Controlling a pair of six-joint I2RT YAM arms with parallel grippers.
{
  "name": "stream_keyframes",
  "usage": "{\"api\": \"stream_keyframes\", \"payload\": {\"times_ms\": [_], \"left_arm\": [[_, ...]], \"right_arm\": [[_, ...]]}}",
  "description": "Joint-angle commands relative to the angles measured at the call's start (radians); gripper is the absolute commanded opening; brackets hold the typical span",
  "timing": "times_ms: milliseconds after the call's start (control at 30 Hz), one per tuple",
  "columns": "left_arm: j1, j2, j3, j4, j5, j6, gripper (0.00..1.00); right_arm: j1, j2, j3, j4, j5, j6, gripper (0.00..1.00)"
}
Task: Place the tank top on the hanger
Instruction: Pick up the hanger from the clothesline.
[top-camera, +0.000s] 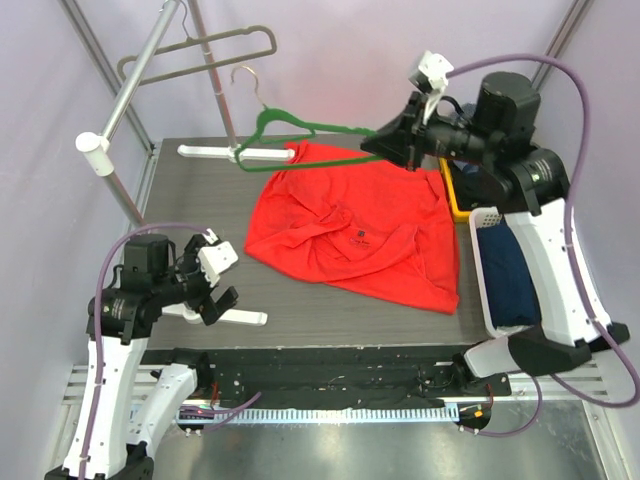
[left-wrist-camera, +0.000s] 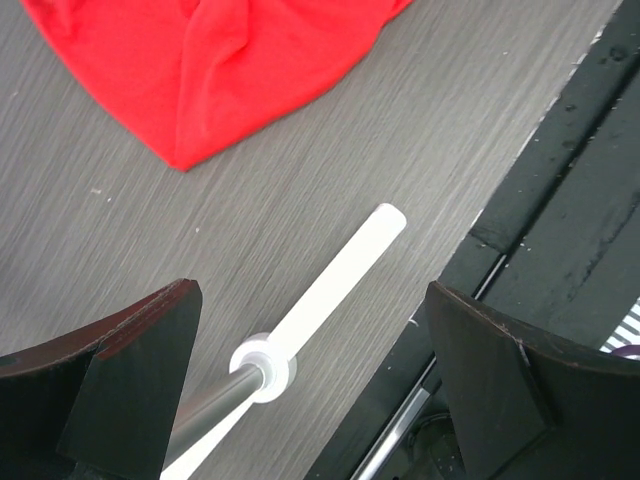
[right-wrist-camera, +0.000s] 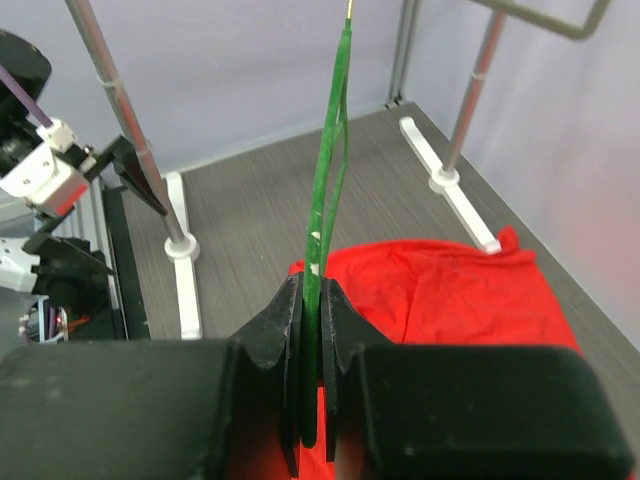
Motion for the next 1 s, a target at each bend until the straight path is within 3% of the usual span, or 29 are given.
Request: {"api": "stream_keyframes", "payload": {"times_ms": [0,233,433,600,767,967], "left_arm": [[-0.004,0.022,0.025,0.028,0.103,0.031,1.0],[-0.043,0.108,0.058,0.135,0.137,0.032,1.0],[-0.115,0.21,0.074,0.276,0.154,-0.003,1.0],[-0.247,0.313,0.041,0.408,0.056,-0.026,1.0],[-0.267,0.391,0.028,0.546,0.013,-0.017,1.0],[-0.269,0.488,0.057,0.586,0.106,0.011,1.0]], "right_arm": [[-0.07,-0.153,-0.141,0.029,-0.024,-0.075,0.01],[-0.241,-0.317,-0.44,0.0,-0.123,-0.12,0.01],[-0.35,-0.382,-0.554,-0.057,-0.318,-0.132,0.01],[-0.378,-0.397,-0.575,-0.145,-0.456,-0.158,0.01],[-0.384,-0.412,-0.566,-0.273,-0.465,-0.243,0.01],[-0.384,-0.393,-0.506,-0.384,-0.482,-0.327,0.01]]}}
